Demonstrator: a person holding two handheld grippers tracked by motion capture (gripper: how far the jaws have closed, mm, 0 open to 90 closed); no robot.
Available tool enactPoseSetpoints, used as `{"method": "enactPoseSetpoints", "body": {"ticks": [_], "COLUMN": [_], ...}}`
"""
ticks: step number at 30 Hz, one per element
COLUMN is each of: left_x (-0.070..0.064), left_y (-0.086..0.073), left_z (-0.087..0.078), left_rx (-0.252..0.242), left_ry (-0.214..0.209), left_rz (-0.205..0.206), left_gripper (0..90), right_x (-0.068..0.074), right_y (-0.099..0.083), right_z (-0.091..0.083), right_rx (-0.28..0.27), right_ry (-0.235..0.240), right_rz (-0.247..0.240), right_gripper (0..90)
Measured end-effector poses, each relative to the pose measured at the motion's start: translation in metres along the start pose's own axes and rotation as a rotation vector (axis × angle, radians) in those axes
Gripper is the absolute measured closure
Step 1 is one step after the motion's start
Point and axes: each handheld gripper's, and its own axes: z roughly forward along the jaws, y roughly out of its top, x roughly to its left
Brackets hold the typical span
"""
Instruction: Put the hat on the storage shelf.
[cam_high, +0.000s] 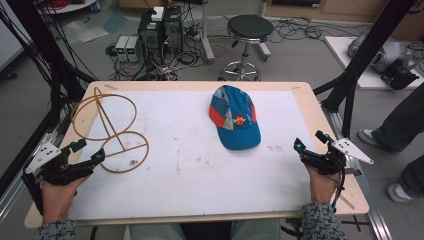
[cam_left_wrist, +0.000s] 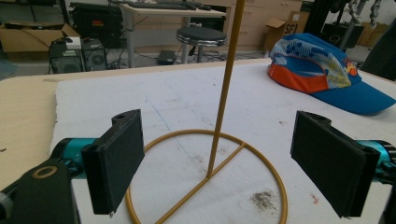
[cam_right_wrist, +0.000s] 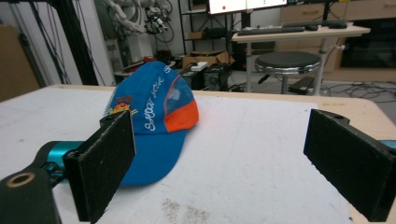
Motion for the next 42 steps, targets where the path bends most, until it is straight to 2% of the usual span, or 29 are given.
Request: {"method": "enactPoseSetpoints", "body": {"ticks": [1, 4, 7, 9, 11, 13, 15, 17, 20, 25, 28, 32, 34, 37, 39, 41, 42], "left_x": [0.000, 0.001, 0.000, 0.000, 0.000, 0.001, 0.001, 0.002, 0.002, 0.002, 0.002, 0.002, 0.003, 0.004, 0.005, 0.006, 0.006], "left_y": [0.000, 0.000, 0.000, 0.000, 0.000, 0.000, 0.000, 0.000, 0.001, 0.000, 0.001, 0.002, 0.003, 0.002, 0.002, 0.001, 0.001], "left_z": [0.000, -0.001, 0.000, 0.000, 0.000, -0.001, -0.002, -0.003, -0.003, -0.003, -0.004, -0.006, -0.006, -0.007, -0.007, -0.007, -0.007], "left_rx": [-0.003, -0.002, -0.003, -0.003, 0.000, -0.001, -0.003, -0.001, 0.001, 0.000, -0.007, -0.014, -0.018, -0.017, -0.018, -0.016, -0.018], "left_ry": [0.002, 0.001, 0.003, -0.001, -0.001, 0.001, -0.001, 0.005, 0.005, 0.004, 0.002, -0.001, 0.000, 0.001, 0.004, 0.007, 0.007], "left_rz": [-0.002, -0.002, -0.002, -0.003, -0.001, -0.005, -0.005, -0.004, -0.003, -0.010, -0.010, -0.013, -0.014, -0.016, -0.020, -0.027, -0.028], "left_gripper": [17.7, 17.7, 17.7, 17.7, 17.7, 17.7, 17.7, 17.7, 17.7, 17.6, 17.6, 17.6, 17.6, 17.6, 17.6, 17.6, 17.6], "right_x": [0.003, 0.005, 0.005, 0.004, 0.004, 0.003, 0.003, 0.007, 0.012, 0.020, 0.028, 0.034, 0.040, 0.043, 0.046, 0.046, 0.047], "right_y": [0.000, -0.001, -0.001, -0.001, 0.000, 0.000, 0.000, 0.001, 0.004, 0.009, 0.014, 0.019, 0.025, 0.029, 0.034, 0.037, 0.042], "right_z": [0.000, 0.002, 0.003, 0.003, 0.002, 0.001, 0.001, 0.001, 0.001, 0.007, 0.021, 0.035, 0.049, 0.058, 0.074, 0.079, 0.090], "right_rx": [-0.007, 0.004, 0.007, -0.003, -0.016, -0.020, -0.018, -0.019, -0.045, -0.032, -0.003, 0.015, 0.040, 0.044, 0.058, 0.064, 0.081], "right_ry": [-0.017, -0.019, -0.010, -0.020, -0.029, -0.018, -0.015, 0.007, 0.022, 0.009, 0.014, 0.019, 0.028, 0.021, 0.028, 0.031, 0.042], "right_rz": [-0.061, -0.092, -0.086, -0.088, -0.075, -0.046, -0.049, -0.006, 0.021, -0.005, -0.041, -0.042, -0.055, -0.074, -0.076, -0.077, -0.069], "right_gripper": [8.2, 8.2, 8.2, 8.1, 8.1, 8.1, 8.1, 8.1, 8.2, 8.2, 8.2, 8.2, 8.3, 8.3, 8.3, 8.3, 8.4]}}
